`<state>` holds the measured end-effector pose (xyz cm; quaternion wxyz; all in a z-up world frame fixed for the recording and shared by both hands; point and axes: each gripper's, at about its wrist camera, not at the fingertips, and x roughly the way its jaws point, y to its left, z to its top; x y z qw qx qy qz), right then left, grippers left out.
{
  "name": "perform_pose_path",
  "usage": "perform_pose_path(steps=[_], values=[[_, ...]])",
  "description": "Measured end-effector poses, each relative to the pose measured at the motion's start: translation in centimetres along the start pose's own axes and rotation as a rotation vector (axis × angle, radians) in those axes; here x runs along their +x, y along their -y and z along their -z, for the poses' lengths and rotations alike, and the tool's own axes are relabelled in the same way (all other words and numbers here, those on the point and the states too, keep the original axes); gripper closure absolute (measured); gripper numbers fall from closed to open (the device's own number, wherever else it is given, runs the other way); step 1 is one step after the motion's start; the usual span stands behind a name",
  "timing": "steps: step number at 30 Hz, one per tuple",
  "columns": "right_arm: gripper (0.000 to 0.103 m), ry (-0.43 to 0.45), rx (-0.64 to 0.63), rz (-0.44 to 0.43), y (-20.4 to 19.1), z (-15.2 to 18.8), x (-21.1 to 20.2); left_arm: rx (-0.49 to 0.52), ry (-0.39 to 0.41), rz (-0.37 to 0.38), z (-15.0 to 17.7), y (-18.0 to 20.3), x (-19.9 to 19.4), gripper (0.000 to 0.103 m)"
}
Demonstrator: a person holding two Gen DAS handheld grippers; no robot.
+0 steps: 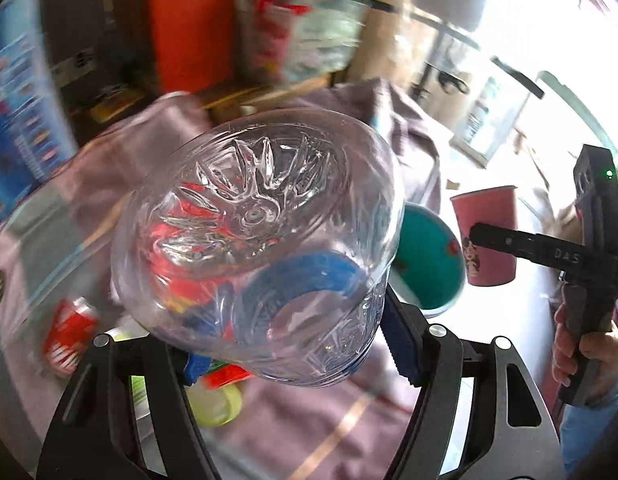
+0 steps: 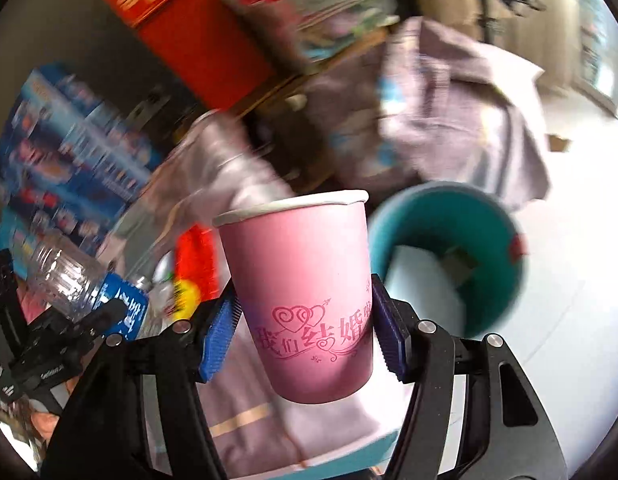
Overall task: Collect trash
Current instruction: 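Carry the bottle and pink cup to the teal bucket and release both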
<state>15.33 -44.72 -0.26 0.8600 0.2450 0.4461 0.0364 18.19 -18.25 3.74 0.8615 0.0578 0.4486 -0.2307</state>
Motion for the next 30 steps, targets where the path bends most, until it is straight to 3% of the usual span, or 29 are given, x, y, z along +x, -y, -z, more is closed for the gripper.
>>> perform_pose_path(steps=[6,13,22,30], values=[[0.044,-0.005,0.114,0.066,7.3,-0.5,0.0,0.082,-0.074,0.07,-2.0,6.1,6.1,0.032],[0.044,-0.038,0.176,0.089,11.2,-0.6,1.6,0.131,-0.153,0.108,-3.3,10.6,12.5,0.032],[0.044,-0.057,0.2,0.1,12.9,-0.8,2.7,0.137,-0.249,0.134,-3.4,13.2,18.8,0.031],[0.044,-0.081,0.204,0.108,13.2,-0.9,3.9,0.12,-0.315,0.13,-2.1,12.3,21.0,0.029]])
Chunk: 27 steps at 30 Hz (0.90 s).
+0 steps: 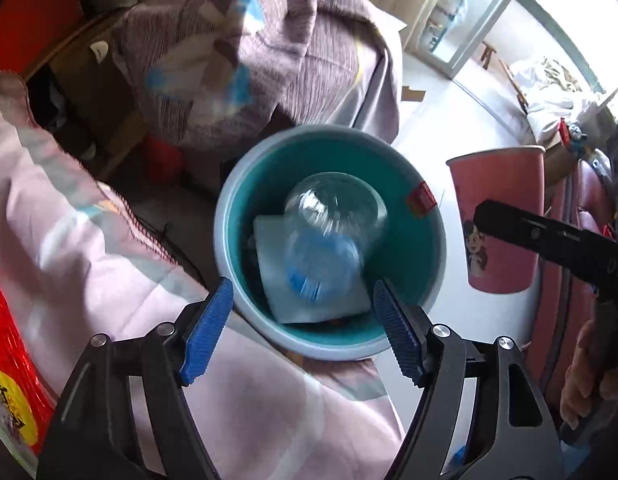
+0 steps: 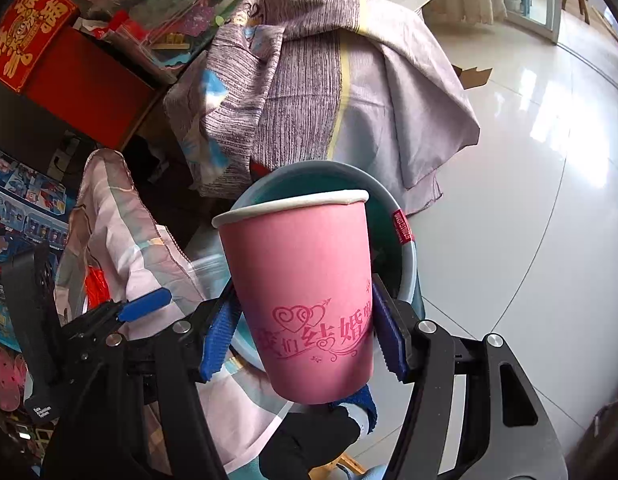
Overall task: Collect trash
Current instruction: 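Carry the bottle and pink cup to the teal bucket and release both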
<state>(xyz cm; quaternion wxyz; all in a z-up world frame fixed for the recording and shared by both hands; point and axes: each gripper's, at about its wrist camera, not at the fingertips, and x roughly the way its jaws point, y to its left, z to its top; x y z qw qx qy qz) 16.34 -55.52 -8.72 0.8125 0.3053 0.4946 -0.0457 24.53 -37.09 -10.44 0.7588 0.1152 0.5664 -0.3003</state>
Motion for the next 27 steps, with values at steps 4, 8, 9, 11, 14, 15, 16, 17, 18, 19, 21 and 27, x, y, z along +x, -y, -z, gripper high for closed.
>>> perform_pose_path(steps=[4,8,9,11,14,15,16,17,18,19,21,27], values=[[0.044,-0.011,-0.004,0.006,-0.3,0.0,0.5,-0.014,-0.006,-0.001,0.8,-0.7,-0.4,0.026],[0.043,-0.021,-0.01,0.012,-0.7,0.2,0.9,-0.032,-0.004,-0.002,1.5,-1.5,-0.9,0.025],[0.043,-0.024,-0.013,0.015,-0.8,0.2,0.9,-0.036,-0.003,-0.002,1.6,-1.7,-1.1,0.024],[0.043,-0.034,-0.018,0.021,-1.0,0.3,1.2,-0.041,0.002,0.0,1.8,-2.0,-1.5,0.021],[0.043,-0.049,-0.029,0.021,-1.6,0.4,1.7,-0.049,0.022,-0.001,2.2,-2.3,-2.3,0.013],[0.042,-0.06,-0.036,0.015,-1.9,0.4,2.0,-0.048,0.03,-0.005,2.3,-2.4,-2.6,0.013],[0.04,-0.074,-0.039,0.007,-2.2,0.5,2.2,-0.048,0.032,-0.006,2.4,-2.5,-2.8,0.013],[0.034,-0.094,-0.035,-0.007,-2.4,0.5,2.6,-0.05,0.034,-0.006,2.6,-2.6,-3.0,0.012],[0.032,-0.096,-0.029,-0.009,-2.6,0.5,2.7,-0.053,0.036,-0.004,2.7,-2.7,-3.3,0.012],[0.032,-0.091,-0.03,-0.002,-2.7,0.5,2.7,-0.054,0.038,-0.003,2.7,-2.8,-3.3,0.012],[0.031,-0.084,-0.026,0.003,-3.0,0.4,2.6,-0.057,0.043,-0.005,3.0,-3.0,-3.7,0.012],[0.026,-0.074,-0.013,0.027,-3.7,0.6,1.6,-0.067,0.058,0.004,3.7,-3.5,-5.0,0.012]])
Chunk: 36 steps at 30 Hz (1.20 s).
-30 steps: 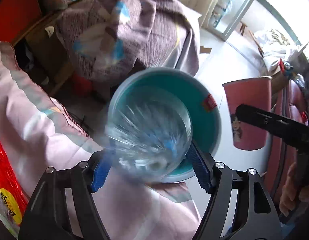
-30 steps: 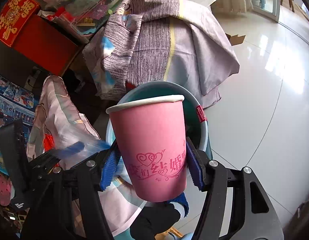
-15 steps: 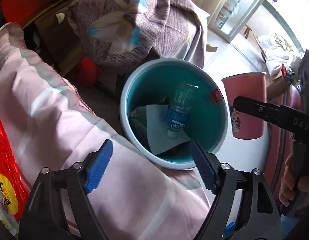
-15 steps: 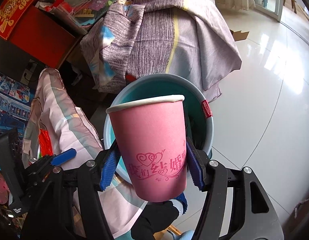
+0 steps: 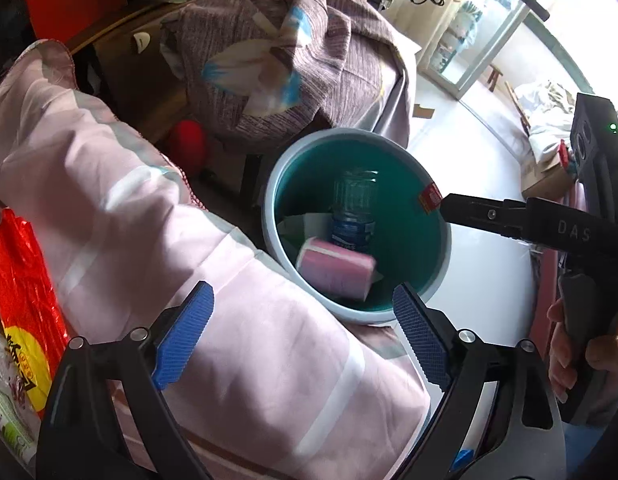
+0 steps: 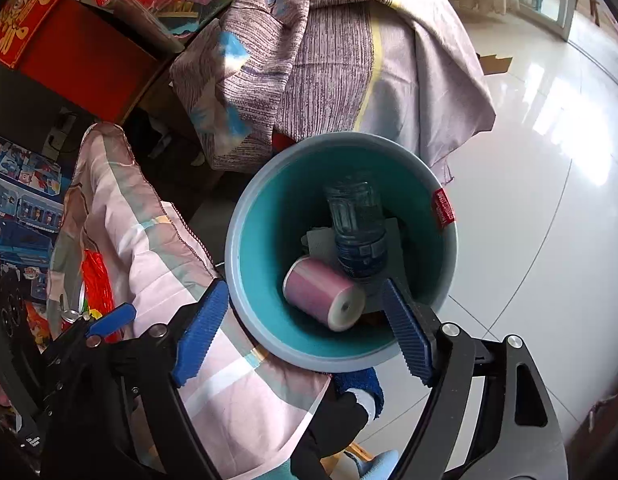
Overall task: Collect trash
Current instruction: 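Carry the bottle and pink cup to the teal bucket and release both, then move both tools back over the table toward the red snack bag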
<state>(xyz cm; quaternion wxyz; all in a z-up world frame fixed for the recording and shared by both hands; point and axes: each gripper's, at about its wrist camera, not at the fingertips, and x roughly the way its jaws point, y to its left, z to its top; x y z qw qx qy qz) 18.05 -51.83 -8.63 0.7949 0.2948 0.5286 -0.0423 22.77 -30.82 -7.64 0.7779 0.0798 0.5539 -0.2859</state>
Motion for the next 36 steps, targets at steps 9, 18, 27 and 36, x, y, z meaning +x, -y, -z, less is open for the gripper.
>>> perform_pose_path(steps=[9,18,27,36], values=[[0.022,0.001,-0.001,0.023,-1.6,1.6,-1.6,-0.026,0.035,0.006,2.2,-1.3,-2.9,0.011],[0.022,-0.019,-0.085,0.008,-6.7,4.4,-2.2,-0.101,0.092,-0.008,6.2,-5.1,-7.1,0.011],[0.022,-0.063,-0.202,-0.012,-13.2,7.4,-1.0,-0.211,0.131,-0.041,10.2,-10.3,-10.3,0.011],[0.022,-0.123,-0.302,-0.032,-18.9,9.9,1.3,-0.345,0.165,-0.085,14.4,-16.6,-13.0,0.011]])
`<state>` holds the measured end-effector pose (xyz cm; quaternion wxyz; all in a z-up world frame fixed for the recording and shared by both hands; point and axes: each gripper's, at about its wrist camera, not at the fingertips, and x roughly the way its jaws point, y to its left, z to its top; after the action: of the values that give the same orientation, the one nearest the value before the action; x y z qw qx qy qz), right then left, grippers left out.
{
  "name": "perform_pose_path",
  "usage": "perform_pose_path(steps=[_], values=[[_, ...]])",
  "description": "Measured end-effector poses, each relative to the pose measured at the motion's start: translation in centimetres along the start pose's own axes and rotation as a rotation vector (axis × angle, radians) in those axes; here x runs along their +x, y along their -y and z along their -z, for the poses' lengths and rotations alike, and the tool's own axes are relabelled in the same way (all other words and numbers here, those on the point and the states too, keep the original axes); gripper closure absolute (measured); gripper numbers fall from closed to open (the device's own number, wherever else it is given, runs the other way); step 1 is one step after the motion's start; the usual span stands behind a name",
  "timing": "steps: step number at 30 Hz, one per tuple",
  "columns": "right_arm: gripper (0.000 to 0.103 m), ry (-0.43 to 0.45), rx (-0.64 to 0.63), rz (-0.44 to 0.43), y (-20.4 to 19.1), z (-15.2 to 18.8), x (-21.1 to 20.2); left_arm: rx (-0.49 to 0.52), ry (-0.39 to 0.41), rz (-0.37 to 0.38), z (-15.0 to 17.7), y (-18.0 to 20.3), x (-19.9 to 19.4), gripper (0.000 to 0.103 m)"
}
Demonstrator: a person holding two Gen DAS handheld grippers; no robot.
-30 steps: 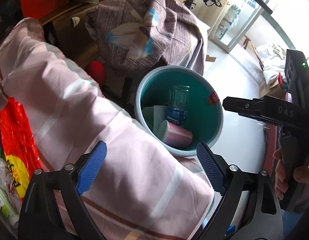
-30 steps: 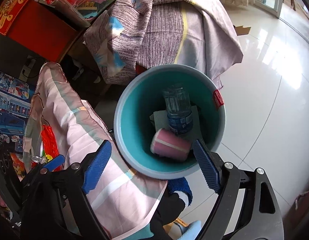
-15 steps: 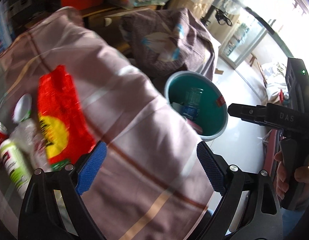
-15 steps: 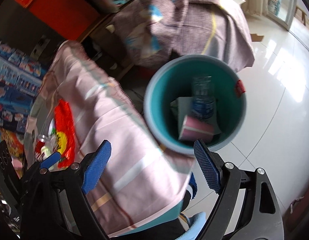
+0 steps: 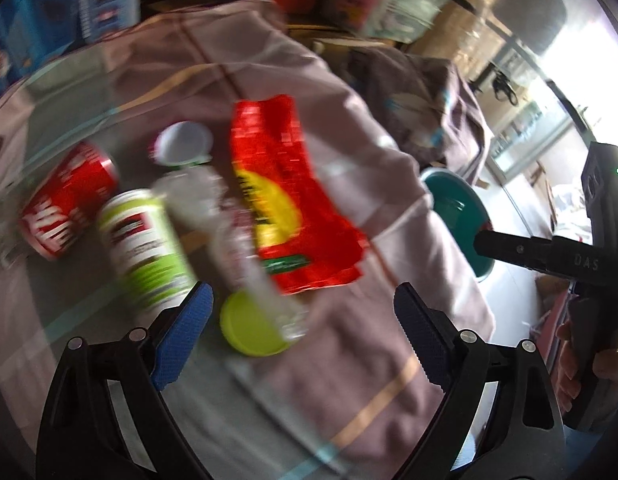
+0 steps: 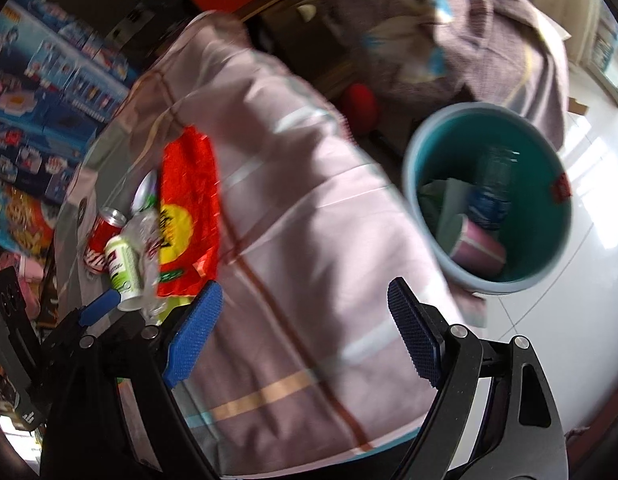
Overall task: Collect trash
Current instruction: 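Move both tools back over the table toward the red snack bag, then grasp the red-yellow snack bag with the right tool while the left tool grasps the clear plastic bag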
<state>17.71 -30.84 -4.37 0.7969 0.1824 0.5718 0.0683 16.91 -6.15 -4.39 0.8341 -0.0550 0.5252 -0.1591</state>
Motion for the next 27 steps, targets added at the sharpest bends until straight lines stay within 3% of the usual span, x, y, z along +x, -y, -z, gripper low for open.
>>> perform_pose_path(steps=[9,19,27], values=[[0.022,-0.037,-0.03,0.014,-2.7,-0.2,2.0,-0.076,0.019,-0.076,0.2,-6.0,-0.2,0.009],[0.022,-0.074,-0.125,0.013,-8.5,-2.5,6.6,-0.161,0.013,-0.086,0.0,-11.3,0.3,0.009],[0.022,-0.118,-0.167,0.074,-11.6,-4.6,12.1,-0.175,0.01,-0.064,-0.4,-13.0,0.3,0.009]])
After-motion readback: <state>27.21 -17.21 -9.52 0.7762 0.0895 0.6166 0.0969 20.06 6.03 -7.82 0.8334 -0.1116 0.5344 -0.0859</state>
